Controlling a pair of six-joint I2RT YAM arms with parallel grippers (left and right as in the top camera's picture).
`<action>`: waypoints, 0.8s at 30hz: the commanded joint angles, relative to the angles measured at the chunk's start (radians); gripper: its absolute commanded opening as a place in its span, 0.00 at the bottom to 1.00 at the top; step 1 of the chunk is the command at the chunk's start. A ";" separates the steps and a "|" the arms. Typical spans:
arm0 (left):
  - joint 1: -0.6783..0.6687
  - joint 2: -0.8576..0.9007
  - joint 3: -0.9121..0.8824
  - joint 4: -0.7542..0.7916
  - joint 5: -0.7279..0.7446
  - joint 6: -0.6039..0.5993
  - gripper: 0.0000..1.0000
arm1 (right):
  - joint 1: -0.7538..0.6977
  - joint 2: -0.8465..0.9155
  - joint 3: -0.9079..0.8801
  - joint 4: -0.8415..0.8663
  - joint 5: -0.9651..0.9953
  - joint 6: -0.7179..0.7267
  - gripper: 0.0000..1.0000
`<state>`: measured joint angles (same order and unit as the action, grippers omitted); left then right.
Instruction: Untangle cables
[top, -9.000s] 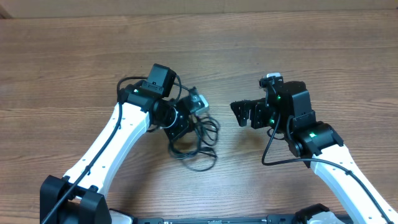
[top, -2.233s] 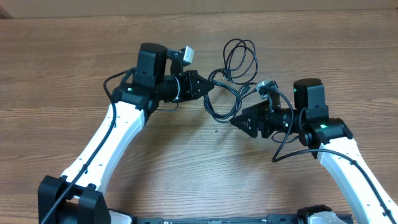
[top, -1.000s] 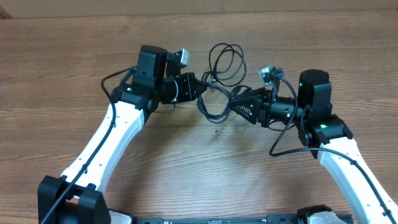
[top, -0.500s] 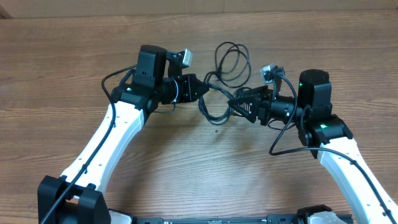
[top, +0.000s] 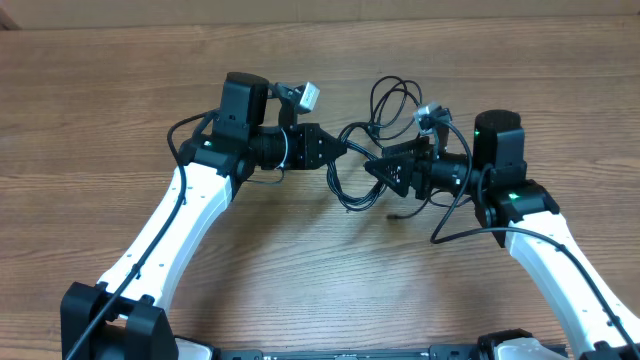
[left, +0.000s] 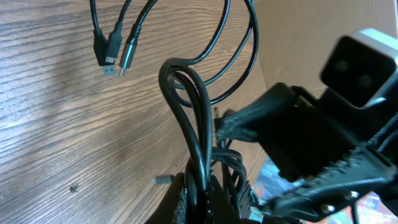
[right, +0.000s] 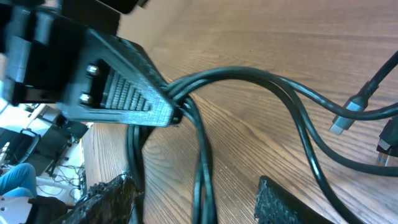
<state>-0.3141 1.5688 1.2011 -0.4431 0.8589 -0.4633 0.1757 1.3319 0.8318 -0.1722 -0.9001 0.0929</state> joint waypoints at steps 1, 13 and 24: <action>-0.007 -0.019 0.003 0.010 0.062 0.023 0.04 | 0.029 0.010 0.026 0.006 0.009 -0.016 0.62; -0.008 -0.019 0.003 0.035 0.058 0.022 0.04 | 0.111 0.011 0.026 0.003 0.047 -0.023 0.36; -0.004 -0.019 0.003 0.035 -0.046 0.022 0.04 | 0.111 0.011 0.026 -0.021 0.046 -0.023 0.29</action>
<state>-0.3145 1.5688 1.2011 -0.4232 0.8665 -0.4629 0.2687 1.3399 0.8318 -0.1825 -0.8291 0.0746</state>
